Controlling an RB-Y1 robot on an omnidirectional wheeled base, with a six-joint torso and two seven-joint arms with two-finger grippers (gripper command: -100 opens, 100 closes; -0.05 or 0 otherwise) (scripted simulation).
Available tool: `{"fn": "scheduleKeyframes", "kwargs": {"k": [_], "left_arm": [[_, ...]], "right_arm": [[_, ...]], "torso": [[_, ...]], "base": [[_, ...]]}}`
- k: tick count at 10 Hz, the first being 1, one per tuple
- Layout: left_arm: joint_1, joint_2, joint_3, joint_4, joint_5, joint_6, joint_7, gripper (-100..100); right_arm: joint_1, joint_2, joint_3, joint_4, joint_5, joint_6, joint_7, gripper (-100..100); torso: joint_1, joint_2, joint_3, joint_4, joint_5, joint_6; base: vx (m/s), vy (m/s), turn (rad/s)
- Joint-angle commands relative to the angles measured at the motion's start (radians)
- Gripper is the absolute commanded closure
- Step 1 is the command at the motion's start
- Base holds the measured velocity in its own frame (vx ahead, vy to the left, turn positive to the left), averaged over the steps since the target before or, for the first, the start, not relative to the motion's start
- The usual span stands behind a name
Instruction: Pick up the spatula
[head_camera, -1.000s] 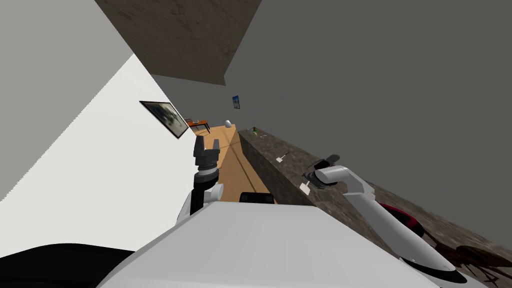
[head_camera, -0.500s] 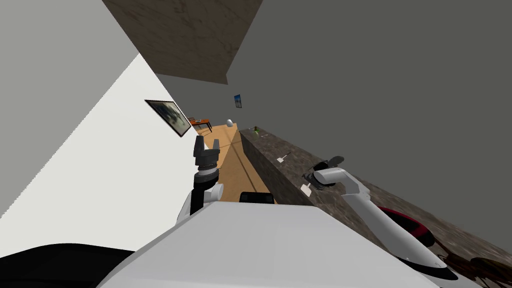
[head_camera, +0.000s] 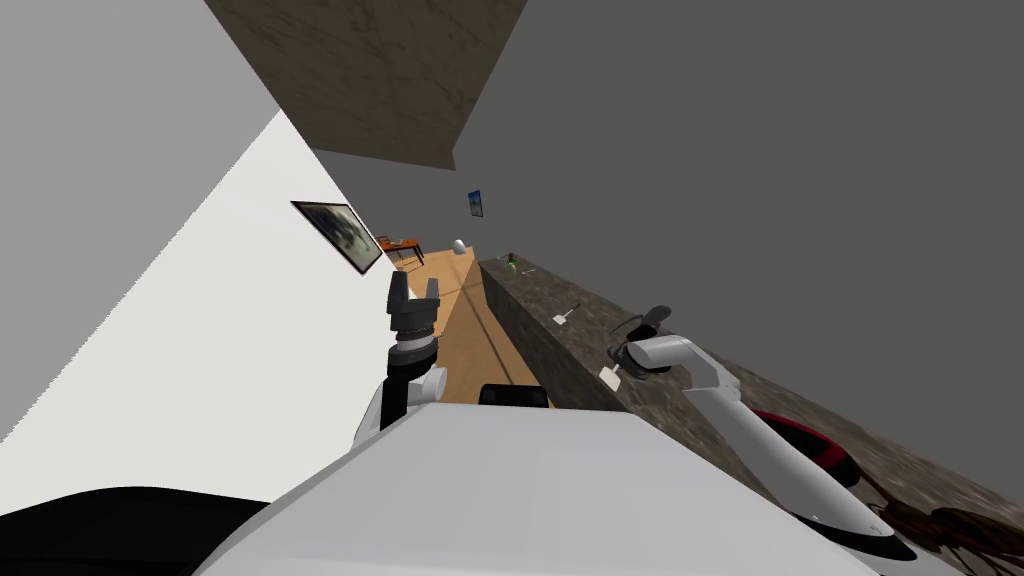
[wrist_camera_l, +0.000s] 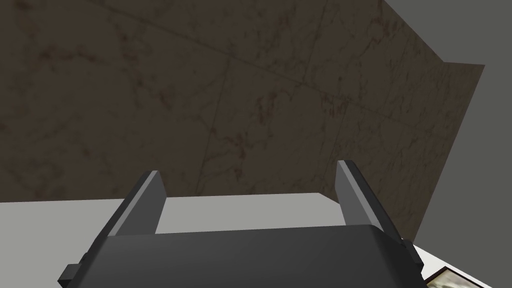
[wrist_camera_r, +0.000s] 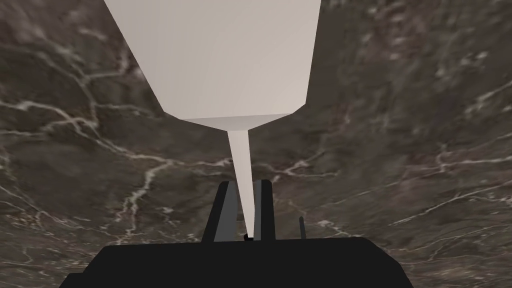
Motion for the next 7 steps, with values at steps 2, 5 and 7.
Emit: {"fn": "scheduleKeyframes", "kwargs": {"k": [2, 5, 7], "left_arm": [[0.000, 0.000, 0.000, 0.000, 0.000, 0.000, 0.000, 0], [0.000, 0.000, 0.000, 0.000, 0.000, 0.000, 0.000, 0], [0.000, 0.000, 0.000, 0.000, 0.000, 0.000, 0.000, 0]], "right_arm": [[0.000, 0.000, 0.000, 0.000, 0.000, 0.000, 0.000, 0], [0.000, -0.017, -0.017, -0.067, -0.027, 0.058, -0.004, 100], [-0.001, -0.015, -0.015, -0.055, -0.023, 0.048, -0.002, 0]], "torso": [[0.000, 0.000, 0.000, 0.000, 0.000, 0.000], [0.001, -0.001, 0.000, 0.000, 0.001, 0.001], [0.001, 0.000, 0.000, 0.000, 0.000, 0.000]], "base": [[0.000, 0.000, 0.000], [0.025, 0.018, -0.076], [0.005, 0.006, -0.005]]}}
